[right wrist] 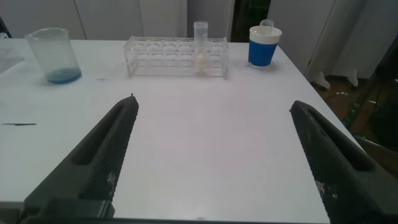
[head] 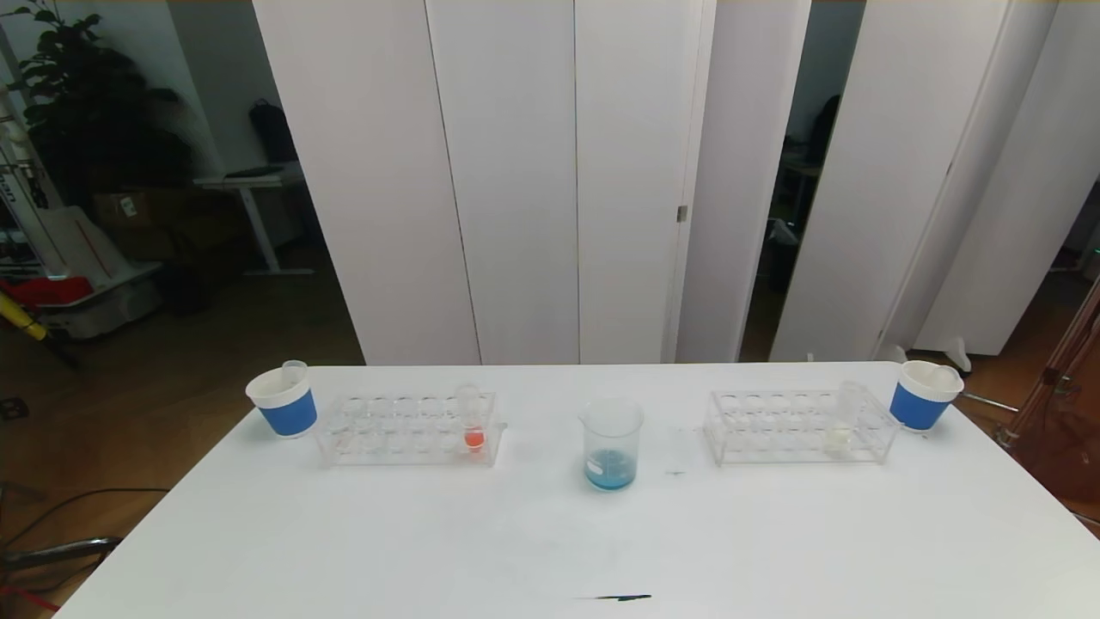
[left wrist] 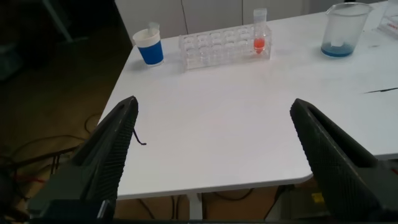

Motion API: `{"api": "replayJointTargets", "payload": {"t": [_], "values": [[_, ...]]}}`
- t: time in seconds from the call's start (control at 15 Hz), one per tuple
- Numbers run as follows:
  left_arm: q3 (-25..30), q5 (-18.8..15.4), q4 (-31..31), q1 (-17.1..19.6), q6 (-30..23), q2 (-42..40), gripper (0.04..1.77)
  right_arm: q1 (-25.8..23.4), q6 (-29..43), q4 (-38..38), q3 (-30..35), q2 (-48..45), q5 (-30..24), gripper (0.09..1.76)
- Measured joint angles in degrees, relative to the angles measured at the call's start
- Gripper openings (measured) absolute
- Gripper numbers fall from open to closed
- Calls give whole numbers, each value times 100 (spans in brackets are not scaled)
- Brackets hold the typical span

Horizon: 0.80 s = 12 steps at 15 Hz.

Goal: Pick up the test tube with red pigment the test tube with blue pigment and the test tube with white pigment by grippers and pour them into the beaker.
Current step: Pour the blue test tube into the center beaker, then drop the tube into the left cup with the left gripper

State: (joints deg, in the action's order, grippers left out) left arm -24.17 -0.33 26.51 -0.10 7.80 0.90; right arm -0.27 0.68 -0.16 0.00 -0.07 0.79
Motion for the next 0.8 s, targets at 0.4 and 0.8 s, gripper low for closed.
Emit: {"api": "replayJointTargets", "payload": {"t": [0.4, 0.8], "values": [[1710, -135, -1591, 0, -10, -101, 175, 0, 0, 0, 0, 0, 0, 175], [2100, -157, -1919, 0, -52, -108, 175, 0, 0, 0, 0, 0, -2, 175]]}}
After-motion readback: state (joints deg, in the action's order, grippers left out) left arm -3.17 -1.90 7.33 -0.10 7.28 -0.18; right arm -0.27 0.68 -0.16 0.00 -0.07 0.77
